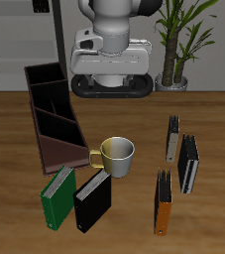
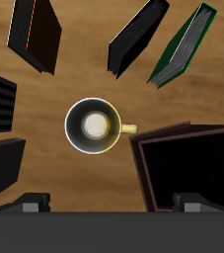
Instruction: Place the green book into the right desk caddy's left compartment and place the black book into the right desk caddy's right compartment and place the orange book into the right desk caddy's right compartment
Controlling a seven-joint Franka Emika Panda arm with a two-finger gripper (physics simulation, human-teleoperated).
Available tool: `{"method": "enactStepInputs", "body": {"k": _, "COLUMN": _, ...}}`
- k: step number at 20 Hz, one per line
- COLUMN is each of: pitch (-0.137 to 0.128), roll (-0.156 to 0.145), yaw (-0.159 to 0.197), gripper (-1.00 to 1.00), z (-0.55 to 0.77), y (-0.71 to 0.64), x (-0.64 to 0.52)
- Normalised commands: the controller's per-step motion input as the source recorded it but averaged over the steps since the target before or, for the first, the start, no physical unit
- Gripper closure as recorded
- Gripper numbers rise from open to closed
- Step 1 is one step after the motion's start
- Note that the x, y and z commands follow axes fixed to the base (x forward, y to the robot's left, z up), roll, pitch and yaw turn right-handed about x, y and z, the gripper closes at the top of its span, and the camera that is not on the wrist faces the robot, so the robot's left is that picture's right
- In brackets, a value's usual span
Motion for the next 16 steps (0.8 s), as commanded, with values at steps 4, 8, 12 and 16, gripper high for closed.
{"method": "enactStepInputs", "body": {"k": 4, "pitch": -0.058, "roll": -0.038, "yaw": 0.092, "gripper": -1.00, "z": 0.24, "y": -0.24, "x": 0.57}}
{"method": "enactStepInputs", "body": {"k": 8, "pitch": -0.003, "roll": 0.024, "yaw": 0.039, "gripper": -1.00, "z": 0.19, "y": -0.32, "x": 0.48}}
{"method": "enactStepInputs", "body": {"k": 12, "pitch": 0.029, "roll": 0.042, "yaw": -0.088, "gripper": -1.00, "z": 0.15, "y": -0.49, "x": 0.56}}
{"method": "enactStepInputs", "body": {"k": 16, "pitch": -0.037, "roll": 0.041, "yaw": -0.036, "gripper": -1.00, "z": 0.15, "y": -0.48, "x": 0.46}}
